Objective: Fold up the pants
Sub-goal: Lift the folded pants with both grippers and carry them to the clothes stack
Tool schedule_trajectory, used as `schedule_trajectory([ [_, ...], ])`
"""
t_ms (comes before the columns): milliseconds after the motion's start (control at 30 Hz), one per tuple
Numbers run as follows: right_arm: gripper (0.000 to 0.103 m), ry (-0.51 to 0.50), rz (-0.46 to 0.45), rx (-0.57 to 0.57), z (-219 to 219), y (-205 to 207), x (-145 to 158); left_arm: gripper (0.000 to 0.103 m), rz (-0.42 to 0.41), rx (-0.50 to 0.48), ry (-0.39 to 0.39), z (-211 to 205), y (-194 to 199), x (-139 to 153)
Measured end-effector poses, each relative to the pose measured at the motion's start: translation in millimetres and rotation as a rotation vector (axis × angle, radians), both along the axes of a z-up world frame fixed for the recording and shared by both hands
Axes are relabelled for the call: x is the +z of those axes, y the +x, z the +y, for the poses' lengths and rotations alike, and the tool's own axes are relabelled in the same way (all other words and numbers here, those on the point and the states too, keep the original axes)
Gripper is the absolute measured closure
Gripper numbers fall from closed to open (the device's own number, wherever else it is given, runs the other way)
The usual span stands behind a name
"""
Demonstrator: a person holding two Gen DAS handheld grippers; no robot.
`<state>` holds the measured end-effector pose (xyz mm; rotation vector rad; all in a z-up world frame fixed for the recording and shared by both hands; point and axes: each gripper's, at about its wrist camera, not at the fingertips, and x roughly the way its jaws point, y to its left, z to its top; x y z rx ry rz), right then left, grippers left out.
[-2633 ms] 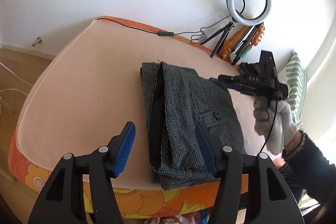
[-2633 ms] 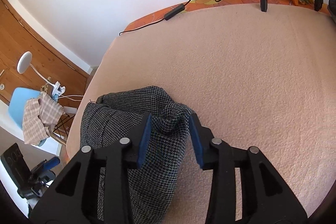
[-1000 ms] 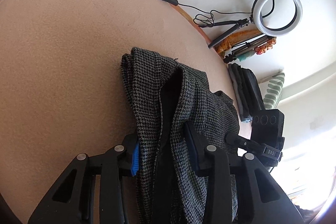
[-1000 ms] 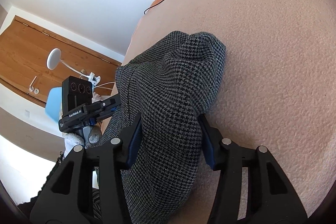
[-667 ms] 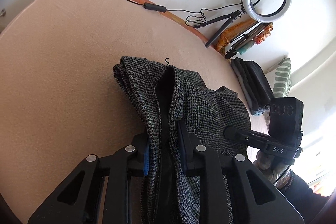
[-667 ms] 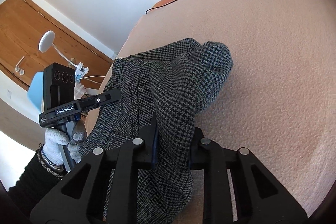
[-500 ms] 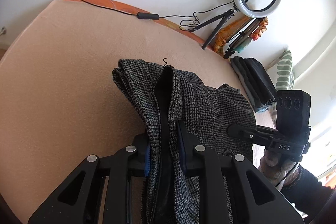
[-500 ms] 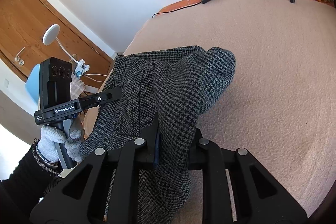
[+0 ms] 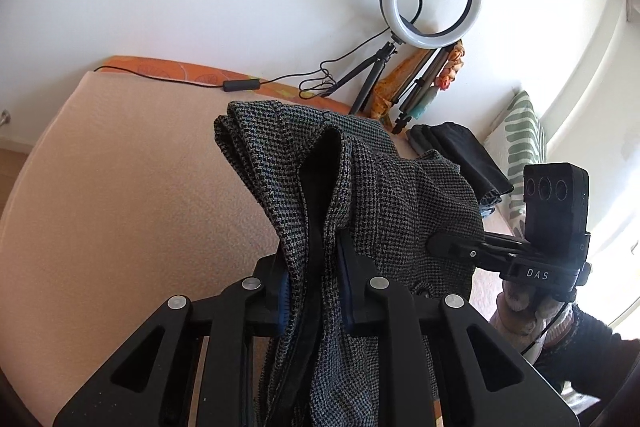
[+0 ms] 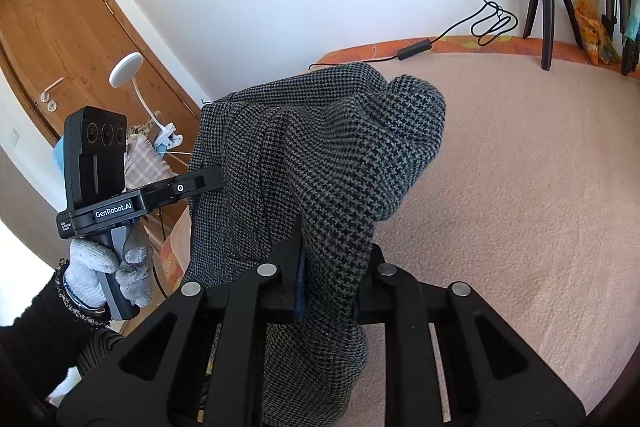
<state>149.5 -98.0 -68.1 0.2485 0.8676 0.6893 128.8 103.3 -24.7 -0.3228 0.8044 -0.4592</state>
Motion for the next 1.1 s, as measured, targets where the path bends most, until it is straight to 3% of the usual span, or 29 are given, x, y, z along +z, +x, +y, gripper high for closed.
schedule_trajectory([
  [300, 0.086, -0.015, -0.112, -0.091, -40.5, -21.2, 41.8, 0.087, -0.123, -0.071, 0.073, -45.8, -9.0, 33.8],
  [533, 0.086, -0.030, -0.156, -0.177, -83.6, -37.2, 60.2, 0.087, -0.176, -0.151, 0.079, -88.1, -5.3, 52.5],
  [867, 0.086, -0.059, -0.195, -0.325, -160.8, -70.1, 76.0, 0.087, -0.223, -0.283, 0.048, -166.5, 9.9, 54.3],
  [1100, 0.086, -0.058, -0.207, -0.446, -227.9, -85.4, 87.4, 0.087, -0.273, -0.393, 0.068, -236.3, 18.1, 62.5],
])
